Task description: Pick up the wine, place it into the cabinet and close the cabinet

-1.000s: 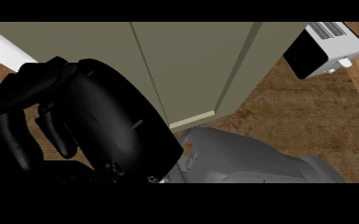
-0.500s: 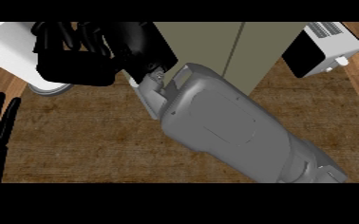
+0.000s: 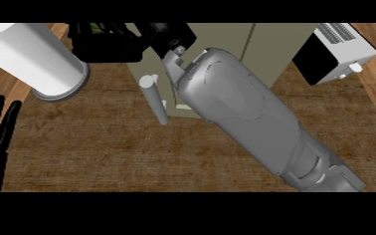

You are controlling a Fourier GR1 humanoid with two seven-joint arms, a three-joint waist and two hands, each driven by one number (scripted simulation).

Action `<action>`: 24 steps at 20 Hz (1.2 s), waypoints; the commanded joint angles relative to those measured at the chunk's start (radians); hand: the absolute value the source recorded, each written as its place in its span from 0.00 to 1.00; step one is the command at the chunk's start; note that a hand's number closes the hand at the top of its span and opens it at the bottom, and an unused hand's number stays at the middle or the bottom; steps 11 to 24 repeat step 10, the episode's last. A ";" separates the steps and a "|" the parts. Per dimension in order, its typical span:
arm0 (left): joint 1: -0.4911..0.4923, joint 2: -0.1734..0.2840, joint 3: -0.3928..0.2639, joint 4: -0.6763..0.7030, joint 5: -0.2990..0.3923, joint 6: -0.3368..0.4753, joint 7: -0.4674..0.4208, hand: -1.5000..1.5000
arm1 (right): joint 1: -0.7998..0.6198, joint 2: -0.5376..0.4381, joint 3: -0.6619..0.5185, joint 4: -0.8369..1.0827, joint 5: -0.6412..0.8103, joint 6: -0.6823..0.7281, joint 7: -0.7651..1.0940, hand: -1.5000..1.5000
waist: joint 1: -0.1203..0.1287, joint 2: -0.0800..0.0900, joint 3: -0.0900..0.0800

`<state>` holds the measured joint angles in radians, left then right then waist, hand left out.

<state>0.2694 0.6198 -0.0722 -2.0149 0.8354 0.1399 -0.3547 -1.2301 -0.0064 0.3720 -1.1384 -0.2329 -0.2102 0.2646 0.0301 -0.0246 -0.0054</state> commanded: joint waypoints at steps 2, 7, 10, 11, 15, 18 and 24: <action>-0.013 -0.001 -0.004 0.013 -0.010 -0.022 0.016 0.00 | -0.010 -0.042 -0.049 0.155 0.057 -0.013 -0.059 1.00 | -0.009 0.031 0.004; -0.037 -0.038 -0.023 0.015 -0.012 -0.004 0.010 0.00 | -0.033 -0.081 -0.067 0.217 0.072 0.021 -0.092 1.00 | -0.002 0.039 0.003; -0.027 -0.022 -0.008 0.019 -0.016 -0.001 0.027 0.00 | 0.003 -0.099 -0.067 0.194 0.078 0.029 -0.109 1.00 | -0.004 0.034 0.004; -0.027 -0.022 -0.008 0.019 -0.016 -0.001 0.027 0.00 | 0.003 -0.099 -0.067 0.194 0.078 0.029 -0.109 1.00 | -0.004 0.034 0.004; -0.027 -0.022 -0.008 0.019 -0.016 -0.001 0.027 0.00 | 0.003 -0.099 -0.067 0.194 0.078 0.029 -0.109 1.00 | -0.004 0.034 0.004; -0.027 -0.022 -0.008 0.019 -0.016 -0.001 0.027 0.00 | 0.003 -0.099 -0.067 0.194 0.078 0.029 -0.109 1.00 | -0.004 0.034 0.004; -0.027 -0.022 -0.008 0.019 -0.016 -0.001 0.027 0.00 | 0.003 -0.099 -0.067 0.194 0.078 0.029 -0.109 1.00 | -0.004 0.034 0.004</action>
